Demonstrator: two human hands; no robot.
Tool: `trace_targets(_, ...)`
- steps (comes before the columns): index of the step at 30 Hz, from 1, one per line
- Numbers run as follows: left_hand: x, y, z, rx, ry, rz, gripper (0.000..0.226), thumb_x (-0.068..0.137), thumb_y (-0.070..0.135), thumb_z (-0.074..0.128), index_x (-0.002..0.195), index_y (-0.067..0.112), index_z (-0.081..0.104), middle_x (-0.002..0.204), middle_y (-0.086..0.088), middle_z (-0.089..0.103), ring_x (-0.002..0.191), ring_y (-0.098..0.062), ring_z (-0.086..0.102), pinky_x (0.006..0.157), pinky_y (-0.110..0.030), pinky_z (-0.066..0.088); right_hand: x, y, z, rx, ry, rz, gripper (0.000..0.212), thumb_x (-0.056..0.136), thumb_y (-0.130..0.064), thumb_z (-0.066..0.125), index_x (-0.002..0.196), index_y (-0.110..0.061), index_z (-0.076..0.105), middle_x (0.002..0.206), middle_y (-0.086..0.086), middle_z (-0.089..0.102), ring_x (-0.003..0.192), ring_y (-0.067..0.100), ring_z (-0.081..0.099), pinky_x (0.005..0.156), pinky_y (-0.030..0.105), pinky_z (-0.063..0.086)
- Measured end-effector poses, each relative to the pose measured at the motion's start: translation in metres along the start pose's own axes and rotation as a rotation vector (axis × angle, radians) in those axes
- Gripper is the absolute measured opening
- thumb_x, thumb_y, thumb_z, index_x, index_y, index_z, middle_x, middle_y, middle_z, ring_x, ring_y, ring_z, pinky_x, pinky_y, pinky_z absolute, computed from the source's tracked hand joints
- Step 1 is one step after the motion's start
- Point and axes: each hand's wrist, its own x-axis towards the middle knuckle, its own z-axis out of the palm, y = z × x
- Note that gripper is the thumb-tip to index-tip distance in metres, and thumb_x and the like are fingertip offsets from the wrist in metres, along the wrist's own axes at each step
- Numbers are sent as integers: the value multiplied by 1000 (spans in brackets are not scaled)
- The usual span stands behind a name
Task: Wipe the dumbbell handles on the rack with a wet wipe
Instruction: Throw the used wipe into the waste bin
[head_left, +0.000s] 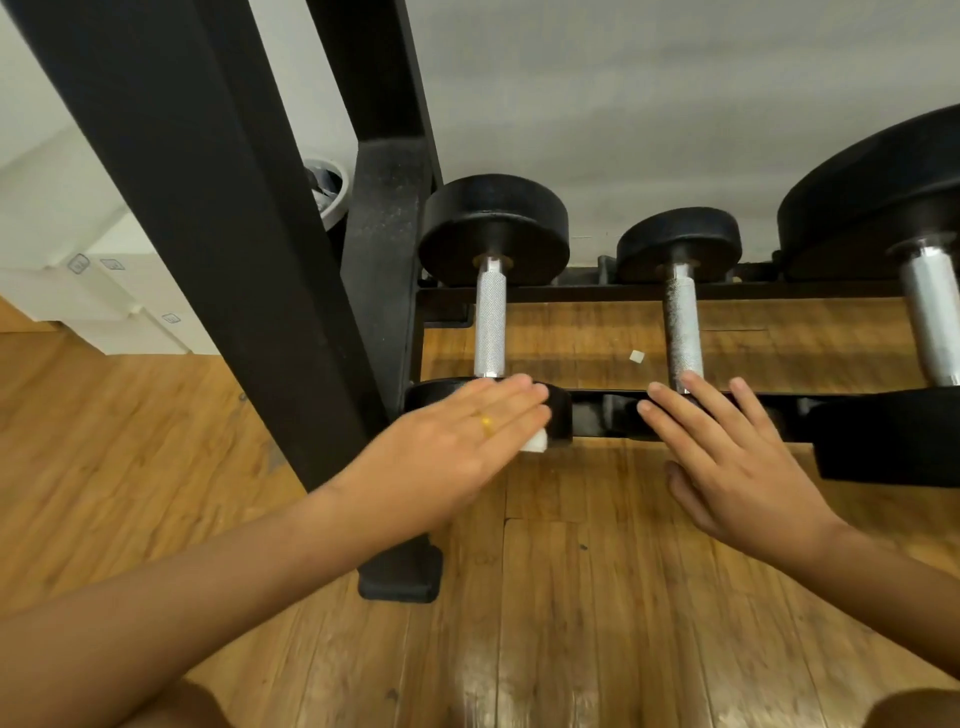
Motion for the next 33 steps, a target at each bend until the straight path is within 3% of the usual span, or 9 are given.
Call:
trace_targets(4, -36, -17, -6, -1, -8, -51, 67, 87, -5, 62, 151, 3, 43, 156, -17, 46, 147, -27, 42, 118, -45, 37, -4, 3, 1, 9, -70, -6, 64, 93, -31, 42, 154, -12, 34, 160, 12, 34, 150, 34, 24, 121, 56, 17)
trace_targets(10, -23, -9, -37, 67, 26, -30, 44, 105, -1, 40, 148, -1, 49, 154, -23, 47, 147, -34, 41, 119, -47, 38, 11, -1, -32, 38, -173, -68, 66, 89, -35, 39, 152, -14, 33, 155, 13, 43, 148, 32, 27, 120, 57, 18)
trace_targets(15, -48, -9, -69, 82, 63, -113, 40, 111, 3, 37, 147, 4, 55, 156, -20, 46, 148, -33, 40, 120, -47, 37, 74, -41, -89, 223, -115, -152, 80, 77, -28, 76, 149, -14, 45, 155, 11, 42, 142, 25, 39, 109, 46, 40)
trace_targets(20, -91, -24, -110, 136, 76, -344, 39, 110, 6, 42, 149, 8, 47, 157, -18, 46, 150, -32, 37, 123, -49, 30, 139, -100, -132, 381, -16, -222, 73, 77, -27, 72, 144, -20, 45, 149, 5, 45, 137, 23, 42, 101, 47, 45)
trace_targets(22, -117, -28, -132, 142, 76, -467, 38, 111, 6, 39, 148, 9, 47, 155, -18, 48, 149, -32, 39, 123, -50, 30, 163, -126, -148, 466, -71, -236, 77, 73, -26, 78, 143, -24, 45, 148, 0, 46, 138, 18, 40, 104, 45, 39)
trace_targets(24, -148, -31, -153, 185, 69, -597, 39, 111, 5, 39, 147, 9, 53, 153, -18, 51, 147, -33, 42, 121, -53, 33, 189, -156, -164, 534, -90, -276, 68, 79, -34, 67, 142, -28, 45, 147, -4, 46, 138, 13, 37, 105, 42, 34)
trace_targets(26, -181, -33, -167, 223, 58, -719, 39, 111, 7, 37, 144, 11, 58, 151, -16, 54, 145, -33, 45, 119, -55, 36, 212, -193, -179, 627, -97, -247, 59, 81, -39, 51, 138, -25, 53, 145, -6, 47, 137, 15, 41, 106, 37, 36)
trace_targets(30, -237, -36, -190, 238, 1, -903, 47, 114, 9, 23, 143, 10, 59, 150, -16, 55, 143, -35, 47, 115, -57, 41, 255, -273, -212, 878, -20, -116, 55, 81, -33, 50, 135, -24, 56, 142, -9, 50, 135, 13, 42, 113, 17, 28)
trace_targets(33, -262, -43, -210, 238, -38, -983, 51, 113, 5, 21, 139, 9, 64, 148, -17, 57, 140, -35, 50, 113, -56, 44, 286, -308, -223, 885, -65, -91, 55, 90, -21, 59, 143, -29, 47, 147, -16, 42, 142, 8, 34, 111, 29, 31)
